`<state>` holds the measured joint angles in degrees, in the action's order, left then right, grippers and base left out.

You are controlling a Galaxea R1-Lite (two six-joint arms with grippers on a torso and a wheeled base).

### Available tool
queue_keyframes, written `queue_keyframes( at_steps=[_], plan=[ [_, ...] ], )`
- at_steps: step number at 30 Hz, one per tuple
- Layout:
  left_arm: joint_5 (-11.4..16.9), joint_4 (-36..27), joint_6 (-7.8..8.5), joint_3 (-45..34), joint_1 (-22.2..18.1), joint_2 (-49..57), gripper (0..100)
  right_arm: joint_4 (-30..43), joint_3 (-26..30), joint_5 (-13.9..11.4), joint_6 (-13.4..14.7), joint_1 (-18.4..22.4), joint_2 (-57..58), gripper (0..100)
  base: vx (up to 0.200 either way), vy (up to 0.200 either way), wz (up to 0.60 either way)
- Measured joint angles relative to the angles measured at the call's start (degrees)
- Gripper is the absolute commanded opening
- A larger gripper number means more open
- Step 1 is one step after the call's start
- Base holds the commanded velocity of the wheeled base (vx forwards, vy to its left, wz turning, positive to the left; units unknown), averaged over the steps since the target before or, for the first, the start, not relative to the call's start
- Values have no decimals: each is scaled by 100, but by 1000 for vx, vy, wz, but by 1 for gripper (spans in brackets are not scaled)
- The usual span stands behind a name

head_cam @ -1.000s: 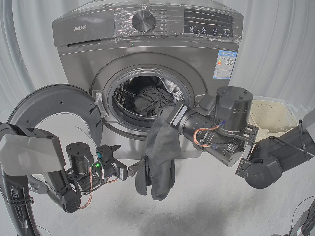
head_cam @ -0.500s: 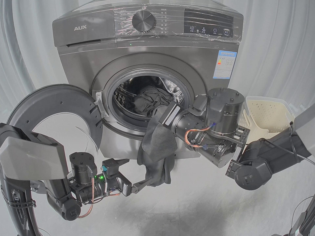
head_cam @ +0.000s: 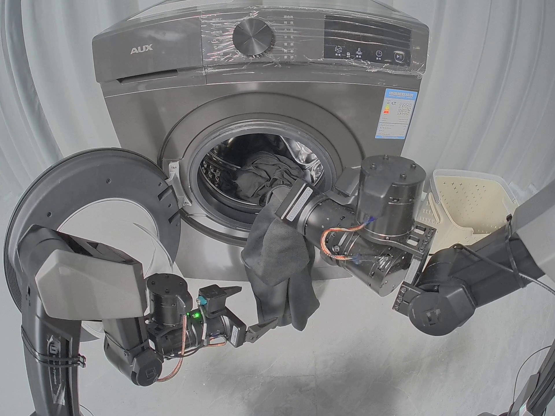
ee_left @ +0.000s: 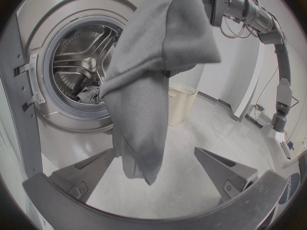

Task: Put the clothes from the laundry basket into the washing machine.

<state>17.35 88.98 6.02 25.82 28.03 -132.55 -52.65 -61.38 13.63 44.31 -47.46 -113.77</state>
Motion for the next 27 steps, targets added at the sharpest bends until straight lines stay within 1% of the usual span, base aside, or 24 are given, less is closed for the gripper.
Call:
queue_keyframes(
  at_steps=[5, 9, 10, 13, 18, 22, 27],
  plan=[
    [-33, 0, -80, 513, -28, -347, 100, -4, 2, 0, -2, -24, 7, 0, 0, 0, 0],
    [-173, 0, -154, 1012, -55, -623, 100, -6, 17, 11, -2, -44, 10, 0, 0, 0, 0],
    [-227, 0, -167, 1139, -66, -686, 0, -6, 22, 24, -2, -48, 11, 0, 0, 0, 0],
    [-374, 0, -206, 1545, -116, -898, 0, -11, 27, 71, -2, -72, 16, 0, 0, 0, 0],
    [-440, 0, -212, 1803, -228, -1095, 0, -12, 46, 106, -2, -72, 16, 0, 0, 0, 0],
    [-435, 0, -211, 1670, -286, -1048, 0, -15, 55, 112, -6, -24, 7, 0, 0, 0, 0],
    [-408, -2, -184, 1136, -330, -734, 0, -17, 80, 119, -22, 85, 2, 0, 0, 0, 0]
  ],
)
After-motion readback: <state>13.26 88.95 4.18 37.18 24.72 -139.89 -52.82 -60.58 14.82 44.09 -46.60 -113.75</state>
